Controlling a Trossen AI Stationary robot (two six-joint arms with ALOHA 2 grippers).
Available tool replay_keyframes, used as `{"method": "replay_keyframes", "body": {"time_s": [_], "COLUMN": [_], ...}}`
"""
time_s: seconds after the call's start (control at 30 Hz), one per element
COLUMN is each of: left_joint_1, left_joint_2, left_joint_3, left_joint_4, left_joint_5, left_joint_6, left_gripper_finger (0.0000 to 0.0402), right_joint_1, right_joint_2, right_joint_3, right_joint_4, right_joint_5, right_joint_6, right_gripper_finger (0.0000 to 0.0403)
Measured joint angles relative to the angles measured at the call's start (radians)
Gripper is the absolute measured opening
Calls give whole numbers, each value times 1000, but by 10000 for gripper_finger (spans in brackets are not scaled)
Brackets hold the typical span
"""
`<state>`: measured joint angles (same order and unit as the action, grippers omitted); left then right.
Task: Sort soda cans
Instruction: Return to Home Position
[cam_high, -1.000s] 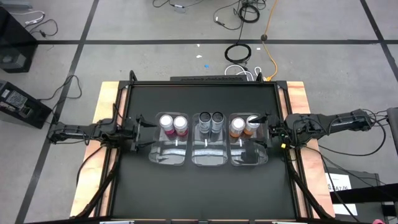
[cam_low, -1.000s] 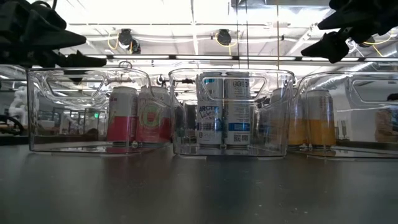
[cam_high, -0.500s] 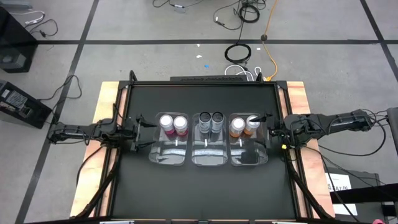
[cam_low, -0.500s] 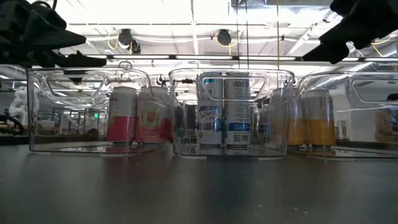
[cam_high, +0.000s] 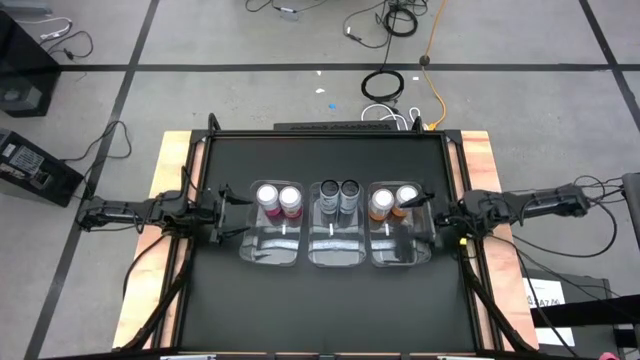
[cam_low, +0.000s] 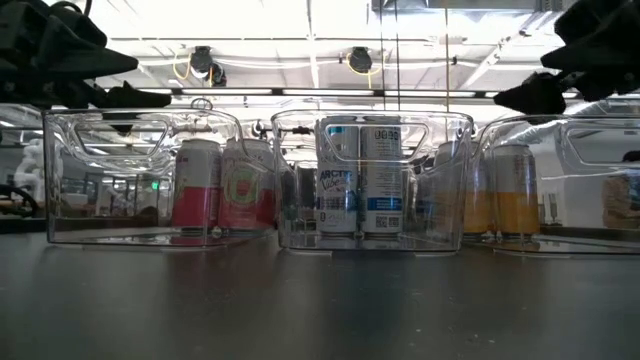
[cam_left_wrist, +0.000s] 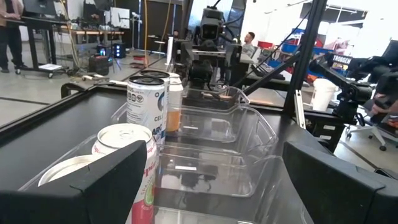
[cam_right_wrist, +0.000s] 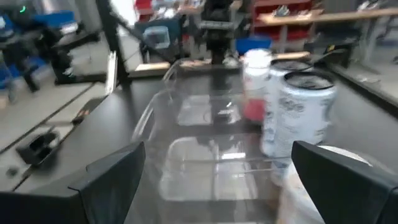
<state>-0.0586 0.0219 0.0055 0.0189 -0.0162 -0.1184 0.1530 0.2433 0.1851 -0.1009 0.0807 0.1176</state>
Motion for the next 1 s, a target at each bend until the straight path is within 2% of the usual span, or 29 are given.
{"method": "replay_keyframes", "body": {"time_s": [0.17,0.3,0.5,1.0], "left_joint_1": [0,0,0,0], "left_joint_2": [0,0,2,2], "left_joint_3": [0,0,0,0], "left_joint_4": [0,0,-1,0], "left_joint_5": [1,1,2,2], "left_joint_6": [0,-1,-3,0], "left_gripper_finger": [383,383,383,383], "right_joint_1": [-31,-49,-57,-56], "right_joint_2": [-116,-187,-211,-208], "right_joint_3": [-81,-133,-170,-171], "right_joint_4": [19,36,139,138], "right_joint_5": [77,63,44,39], "right_joint_6": [7,20,-15,-31], "right_gripper_finger": [398,398,398,398]}}
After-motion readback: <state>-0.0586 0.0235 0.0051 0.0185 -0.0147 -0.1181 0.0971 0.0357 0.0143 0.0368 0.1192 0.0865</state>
